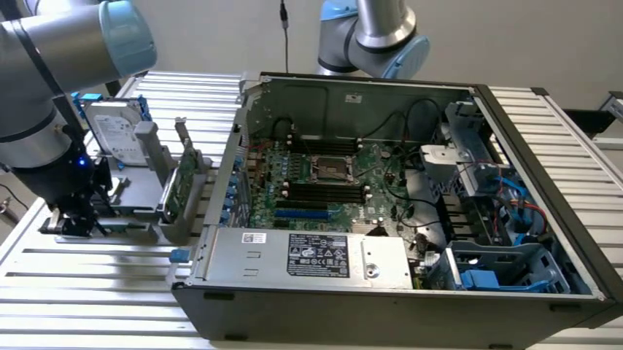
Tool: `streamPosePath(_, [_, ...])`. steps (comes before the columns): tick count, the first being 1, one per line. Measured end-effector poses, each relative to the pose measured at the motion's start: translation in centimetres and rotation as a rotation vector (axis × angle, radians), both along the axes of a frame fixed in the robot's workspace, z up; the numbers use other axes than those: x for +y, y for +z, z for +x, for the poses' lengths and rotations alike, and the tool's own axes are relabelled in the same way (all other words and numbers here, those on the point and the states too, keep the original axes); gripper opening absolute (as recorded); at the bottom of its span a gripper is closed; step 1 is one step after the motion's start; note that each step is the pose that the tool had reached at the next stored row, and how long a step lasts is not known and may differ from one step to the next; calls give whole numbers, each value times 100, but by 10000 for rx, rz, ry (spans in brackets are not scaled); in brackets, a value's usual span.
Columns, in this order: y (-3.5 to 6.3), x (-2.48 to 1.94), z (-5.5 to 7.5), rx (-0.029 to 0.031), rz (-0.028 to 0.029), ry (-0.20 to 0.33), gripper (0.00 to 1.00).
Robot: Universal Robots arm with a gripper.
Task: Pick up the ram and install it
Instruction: 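Pick up the ram and move it above insertion slot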
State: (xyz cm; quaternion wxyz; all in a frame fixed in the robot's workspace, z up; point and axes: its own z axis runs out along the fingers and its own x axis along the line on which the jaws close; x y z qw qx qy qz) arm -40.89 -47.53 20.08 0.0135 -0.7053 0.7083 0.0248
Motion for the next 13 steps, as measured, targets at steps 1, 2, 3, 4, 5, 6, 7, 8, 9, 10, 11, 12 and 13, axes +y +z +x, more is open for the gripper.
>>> streamPosePath(1, [-12,0,-2,0,22,23,42])
streamPosePath(2, [-25,1,-5,-2,46,51,42])
streamPosePath(3, [-37,1,-8,-3,71,80,42])
streamPosePath(4, [-47,1,-11,-3,96,102,42])
streamPosePath(5, [-56,0,-13,-3,120,113,42])
streamPosePath(6, [-63,0,-13,0,134,116,42])
streamPosePath(7, [-67,0,-14,9,139,117,42])
streamPosePath(8, [-68,1,-13,25,139,116,42])
streamPosePath(9, [-68,0,-13,43,138,116,42])
streamPosePath(10, [-69,0,-13,63,139,116,42])
streamPosePath(11, [-70,0,-13,85,140,116,42])
streamPosePath(12, [-70,0,-14,105,140,116,42])
streamPosePath(13, [-70,0,-14,115,139,115,42])
